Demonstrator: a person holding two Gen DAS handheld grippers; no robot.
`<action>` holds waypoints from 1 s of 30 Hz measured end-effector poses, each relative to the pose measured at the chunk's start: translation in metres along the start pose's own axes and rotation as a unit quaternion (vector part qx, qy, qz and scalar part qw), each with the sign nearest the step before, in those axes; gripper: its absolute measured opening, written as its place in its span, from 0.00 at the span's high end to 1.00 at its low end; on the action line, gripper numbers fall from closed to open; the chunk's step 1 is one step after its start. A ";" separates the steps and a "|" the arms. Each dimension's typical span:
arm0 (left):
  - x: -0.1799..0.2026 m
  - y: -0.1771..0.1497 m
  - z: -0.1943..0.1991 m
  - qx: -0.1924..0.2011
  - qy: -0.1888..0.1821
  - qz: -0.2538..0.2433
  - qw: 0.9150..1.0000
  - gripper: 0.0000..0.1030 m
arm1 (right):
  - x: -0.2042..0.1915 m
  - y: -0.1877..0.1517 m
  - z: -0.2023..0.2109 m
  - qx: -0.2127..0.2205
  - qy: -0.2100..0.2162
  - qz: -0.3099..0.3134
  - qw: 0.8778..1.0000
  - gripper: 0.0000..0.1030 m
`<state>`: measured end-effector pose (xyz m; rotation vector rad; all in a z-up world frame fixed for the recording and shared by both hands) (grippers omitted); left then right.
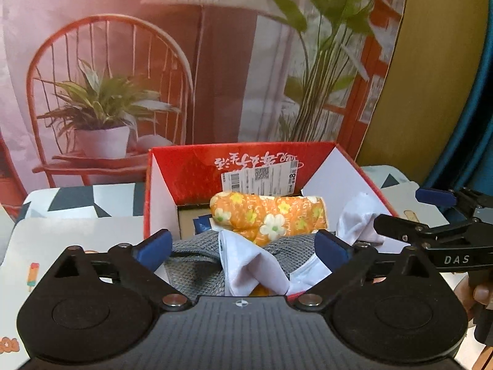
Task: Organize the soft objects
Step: 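Lower the sock into the red box and open both tools, then withdraw both tools and move them down toward the black items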
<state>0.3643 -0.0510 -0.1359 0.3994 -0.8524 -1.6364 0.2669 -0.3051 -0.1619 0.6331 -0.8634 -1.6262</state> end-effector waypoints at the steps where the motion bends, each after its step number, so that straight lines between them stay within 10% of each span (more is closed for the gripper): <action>1: 0.000 -0.001 0.003 0.003 0.001 0.000 1.000 0.01 | -0.001 0.000 0.003 0.001 0.001 -0.001 1.000 0.00; 30: -0.036 -0.111 0.088 0.080 0.065 0.007 0.995 0.00 | -0.028 -0.075 0.076 0.061 -0.019 -0.038 0.997 0.00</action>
Point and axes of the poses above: each gripper's, at about its wrist camera, not at the fingertips, and z roughly against the way its jaws point, x to its right, y to its top, the point moved 2 cm from there along -z, roughly the way its jaws point, and after that the axes turned 8 degrees about z, right-handed, at the moved point
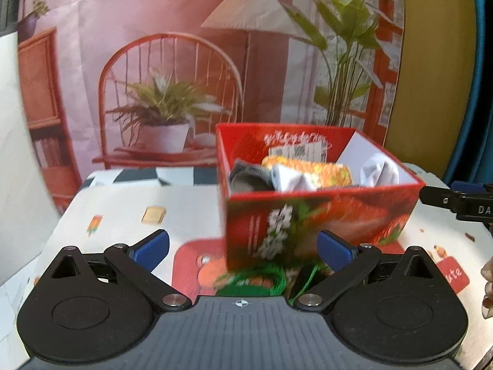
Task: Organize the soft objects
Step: 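Withdraw both tools and move them down toward the black items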
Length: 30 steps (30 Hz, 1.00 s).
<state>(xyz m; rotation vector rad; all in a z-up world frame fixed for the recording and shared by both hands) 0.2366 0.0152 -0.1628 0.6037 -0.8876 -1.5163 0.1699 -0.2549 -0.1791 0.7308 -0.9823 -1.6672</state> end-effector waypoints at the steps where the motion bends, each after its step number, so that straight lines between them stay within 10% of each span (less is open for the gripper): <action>1: -0.002 -0.005 0.001 -0.001 0.002 0.004 1.000 0.00 | -0.001 -0.004 0.002 0.000 -0.001 0.000 1.000 0.00; 30: -0.021 -0.063 -0.001 -0.028 0.020 0.037 0.999 0.00 | -0.024 -0.089 0.010 -0.046 0.001 0.012 0.999 0.00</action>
Point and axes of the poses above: each gripper's, at about its wrist camera, not at the fingertips, and z roughly against the way its jaws point, x to its right, y to its top, the point moved 2 cm from there along -z, roughly the way its jaws point, and after that the axes turned 8 degrees about z, right-handed, at the moved point
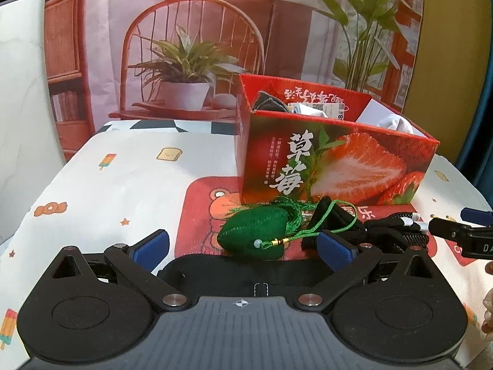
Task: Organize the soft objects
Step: 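Withdraw both tools and move them down toward the black items, then position both open tools over the black strapped eye mask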
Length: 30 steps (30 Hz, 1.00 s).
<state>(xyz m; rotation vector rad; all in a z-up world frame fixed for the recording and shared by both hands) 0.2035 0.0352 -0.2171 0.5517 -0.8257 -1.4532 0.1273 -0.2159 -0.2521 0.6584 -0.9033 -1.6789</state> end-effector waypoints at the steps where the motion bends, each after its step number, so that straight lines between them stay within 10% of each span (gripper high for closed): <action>1: 0.000 -0.001 0.000 -0.001 0.000 0.000 1.000 0.00 | 0.000 -0.002 0.000 -0.002 0.000 0.000 1.000 0.00; 22: -0.002 -0.030 -0.007 -0.041 -0.018 -0.003 0.999 0.10 | -0.007 -0.039 0.001 -0.033 0.018 -0.002 0.999 0.06; 30: -0.032 -0.014 -0.018 -0.027 0.030 0.033 0.999 0.10 | -0.026 -0.026 -0.002 -0.034 0.051 0.023 0.998 0.17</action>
Point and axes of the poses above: each gripper's, at about its wrist camera, not at the fingertips, and z roughly against the way its jaws point, x to its right, y to its top, the point moved 2 cm from there along -z, roughly the way its jaws point, and after that the axes turned 8 degrees about z, right-handed, at the moved point
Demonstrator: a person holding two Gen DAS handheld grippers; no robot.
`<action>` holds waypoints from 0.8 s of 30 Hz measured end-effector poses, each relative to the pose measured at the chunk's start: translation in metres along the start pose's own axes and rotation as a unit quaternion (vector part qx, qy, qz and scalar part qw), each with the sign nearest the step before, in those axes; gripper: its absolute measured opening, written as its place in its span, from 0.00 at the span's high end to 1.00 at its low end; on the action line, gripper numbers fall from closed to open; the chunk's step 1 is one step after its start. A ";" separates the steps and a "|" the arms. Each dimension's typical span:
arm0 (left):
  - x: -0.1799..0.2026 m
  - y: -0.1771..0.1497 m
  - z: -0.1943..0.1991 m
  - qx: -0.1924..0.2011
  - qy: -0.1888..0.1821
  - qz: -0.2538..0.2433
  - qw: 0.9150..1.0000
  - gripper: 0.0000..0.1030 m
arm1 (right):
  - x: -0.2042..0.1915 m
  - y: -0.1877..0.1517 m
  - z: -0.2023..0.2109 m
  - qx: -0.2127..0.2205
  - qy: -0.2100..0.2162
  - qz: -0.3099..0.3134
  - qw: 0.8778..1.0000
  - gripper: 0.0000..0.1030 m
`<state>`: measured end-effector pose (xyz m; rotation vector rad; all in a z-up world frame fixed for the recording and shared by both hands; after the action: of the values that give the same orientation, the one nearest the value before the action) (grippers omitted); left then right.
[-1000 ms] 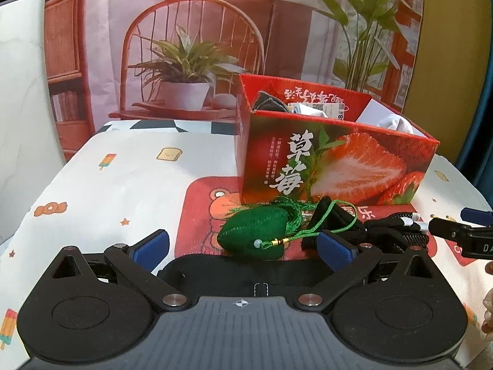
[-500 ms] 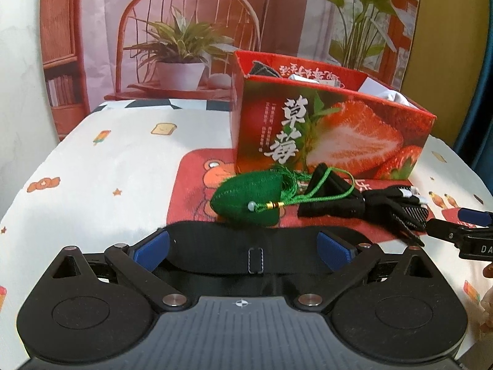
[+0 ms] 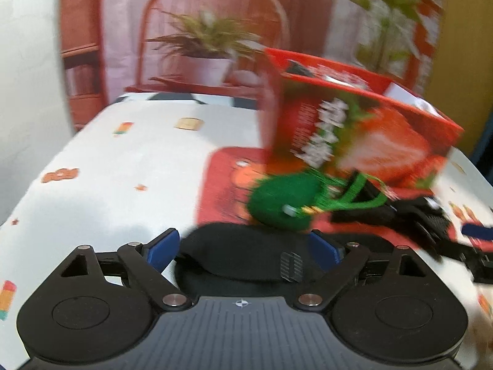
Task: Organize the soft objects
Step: 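Position both open tools over the black strapped eye mask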
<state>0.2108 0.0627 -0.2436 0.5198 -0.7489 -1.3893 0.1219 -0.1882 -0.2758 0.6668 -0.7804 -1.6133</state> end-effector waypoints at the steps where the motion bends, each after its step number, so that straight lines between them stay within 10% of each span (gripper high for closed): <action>1: -0.004 0.004 -0.003 0.000 0.003 0.006 1.000 0.10 | -0.003 0.002 -0.002 -0.001 0.007 0.004 1.000 0.18; 24: 0.022 -0.023 -0.027 -0.072 -0.100 -0.023 0.992 0.32 | -0.023 0.001 -0.023 -0.035 0.054 0.006 0.998 0.26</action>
<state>0.2150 0.0355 -0.2745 0.2890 -0.7944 -1.5400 0.1445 -0.1689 -0.2893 0.6924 -0.6447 -1.5737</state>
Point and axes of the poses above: each gripper's, at about its wrist camera, not at the fingertips, and z roughly against the way its jaws point, x to its right, y to its top, the point moved 2 cm from there along -z, roughly the way its jaws point, and after that the axes turned 8 degrees about z, right-handed, at the moved point
